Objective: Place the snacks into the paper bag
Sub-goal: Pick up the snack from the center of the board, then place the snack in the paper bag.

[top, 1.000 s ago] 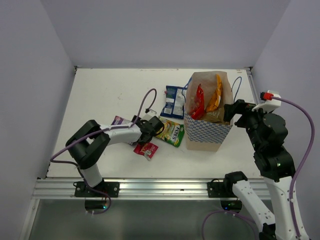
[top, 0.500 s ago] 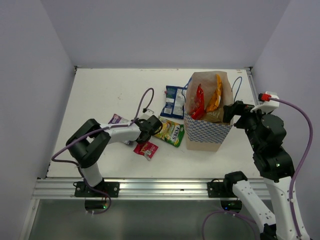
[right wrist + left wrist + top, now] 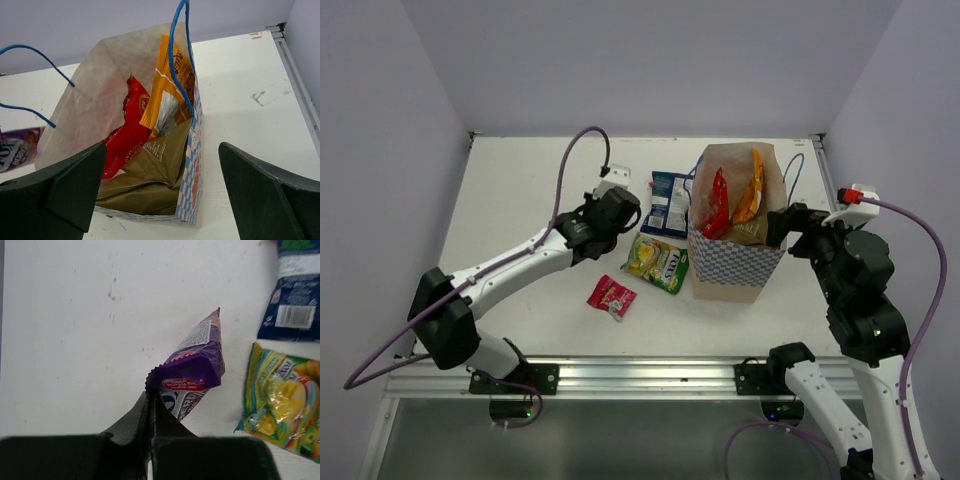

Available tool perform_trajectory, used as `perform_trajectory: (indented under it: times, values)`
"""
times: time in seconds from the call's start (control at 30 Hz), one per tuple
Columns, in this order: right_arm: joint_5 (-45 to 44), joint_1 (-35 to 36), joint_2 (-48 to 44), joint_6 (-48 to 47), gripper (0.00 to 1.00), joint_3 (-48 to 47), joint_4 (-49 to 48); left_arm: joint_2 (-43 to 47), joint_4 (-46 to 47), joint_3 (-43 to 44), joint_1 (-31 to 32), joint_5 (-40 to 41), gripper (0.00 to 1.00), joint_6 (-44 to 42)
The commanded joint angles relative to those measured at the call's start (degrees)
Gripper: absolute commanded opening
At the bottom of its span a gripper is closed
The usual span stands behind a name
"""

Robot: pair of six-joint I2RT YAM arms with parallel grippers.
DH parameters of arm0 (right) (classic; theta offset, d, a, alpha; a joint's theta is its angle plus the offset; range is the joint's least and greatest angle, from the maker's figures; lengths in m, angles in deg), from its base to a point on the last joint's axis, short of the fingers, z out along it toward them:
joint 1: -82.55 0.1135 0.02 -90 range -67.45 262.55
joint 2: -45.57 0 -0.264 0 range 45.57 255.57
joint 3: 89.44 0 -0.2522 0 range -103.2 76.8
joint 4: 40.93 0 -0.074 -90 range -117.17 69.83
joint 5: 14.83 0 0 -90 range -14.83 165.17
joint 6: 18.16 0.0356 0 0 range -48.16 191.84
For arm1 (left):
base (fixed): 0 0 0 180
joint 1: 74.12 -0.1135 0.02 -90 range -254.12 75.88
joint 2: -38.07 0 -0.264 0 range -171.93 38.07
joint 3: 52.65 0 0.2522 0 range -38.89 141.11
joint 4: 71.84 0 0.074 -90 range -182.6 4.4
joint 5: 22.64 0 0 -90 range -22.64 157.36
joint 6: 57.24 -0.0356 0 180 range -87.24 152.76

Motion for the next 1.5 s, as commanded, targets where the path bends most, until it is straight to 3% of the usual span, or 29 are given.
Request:
perform_trajectory:
  times: [0.0, 0.33, 0.7, 1.07, 1.47]
  values:
    - [-1.3, 0.3, -0.3, -1.2, 0.99, -1.8, -1.6, 4.9, 3.0, 6.7, -0.1, 3.3, 0.0, -4.6]
    - [-1.2, 0.3, -0.4, -1.2, 0.99, -2.6, -0.9, 6.8, 10.9, 21.8, 0.8, 0.0, 0.0, -16.0]
    - [-1.4, 0.3, -0.2, -1.4, 0.99, -2.8, -0.9, 2.4, 16.5, 39.4, 3.8, -12.9, 0.0, -17.3]
    - [-1.7, 0.3, -0.6, -1.4, 0.99, -2.6, -0.8, -4.9, 15.8, 51.1, 4.5, -31.1, 0.0, -5.5]
    - [-1.9, 0.3, -0.8, -1.3, 0.99, -1.9, -1.2, -6.4, 23.4, 45.5, 6.1, -37.5, 0.0, 8.6]
